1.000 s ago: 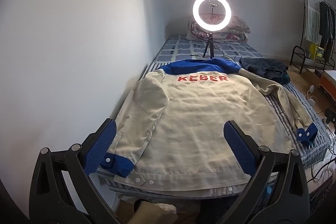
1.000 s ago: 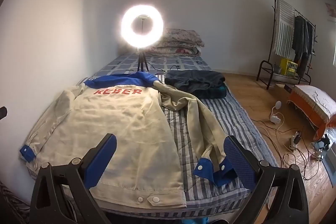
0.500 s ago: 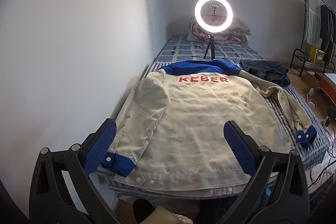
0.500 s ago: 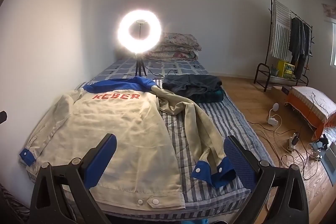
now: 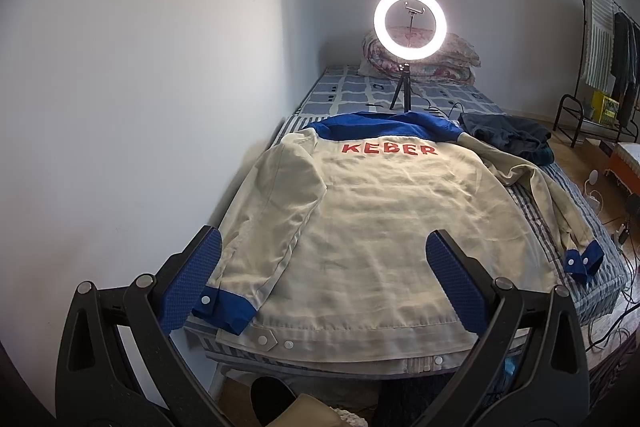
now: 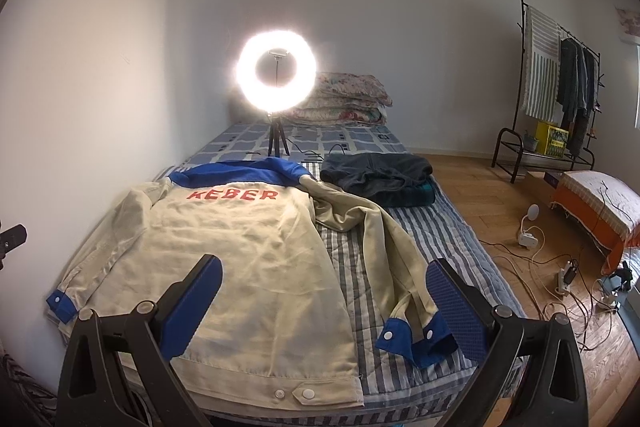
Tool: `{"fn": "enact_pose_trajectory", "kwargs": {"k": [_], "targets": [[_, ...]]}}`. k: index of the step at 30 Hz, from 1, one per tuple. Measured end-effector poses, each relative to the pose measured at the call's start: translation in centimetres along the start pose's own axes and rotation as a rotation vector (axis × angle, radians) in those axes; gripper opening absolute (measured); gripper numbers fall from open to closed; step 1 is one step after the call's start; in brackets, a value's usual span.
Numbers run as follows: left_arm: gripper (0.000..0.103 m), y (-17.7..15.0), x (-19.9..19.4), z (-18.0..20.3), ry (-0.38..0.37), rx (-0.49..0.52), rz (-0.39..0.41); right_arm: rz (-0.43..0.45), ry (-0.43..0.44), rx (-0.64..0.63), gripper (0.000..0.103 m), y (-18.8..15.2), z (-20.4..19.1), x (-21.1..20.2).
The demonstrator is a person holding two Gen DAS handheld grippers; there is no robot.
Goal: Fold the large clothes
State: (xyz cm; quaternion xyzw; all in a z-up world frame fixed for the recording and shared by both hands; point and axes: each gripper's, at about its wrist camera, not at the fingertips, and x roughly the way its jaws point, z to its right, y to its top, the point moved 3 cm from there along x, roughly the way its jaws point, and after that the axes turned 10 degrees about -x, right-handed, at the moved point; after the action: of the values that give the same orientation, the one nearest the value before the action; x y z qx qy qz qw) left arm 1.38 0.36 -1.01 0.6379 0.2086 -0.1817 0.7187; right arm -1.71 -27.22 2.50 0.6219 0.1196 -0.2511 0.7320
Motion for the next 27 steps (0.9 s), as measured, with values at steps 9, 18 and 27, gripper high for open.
{"fn": "enact_pose_trajectory", "kwargs": {"k": [9, 18, 27], "targets": [[0.103, -0.04, 0.1, -0.15, -0.005, 0.001, -0.002, 0.005, 0.006, 0.0, 0.103, 0.09, -0.03, 0.12], [0.103, -0.01, 0.09, -0.2, -0.006, -0.003, -0.003, 0.008, 0.007, -0.004, 0.103, 0.11, -0.12, 0.07], [0.103, -0.02, 0.25, -0.32, -0.006, -0.005, -0.007, 0.013, 0.013, -0.006, 0.103, 0.31, -0.41, 0.03]]}}
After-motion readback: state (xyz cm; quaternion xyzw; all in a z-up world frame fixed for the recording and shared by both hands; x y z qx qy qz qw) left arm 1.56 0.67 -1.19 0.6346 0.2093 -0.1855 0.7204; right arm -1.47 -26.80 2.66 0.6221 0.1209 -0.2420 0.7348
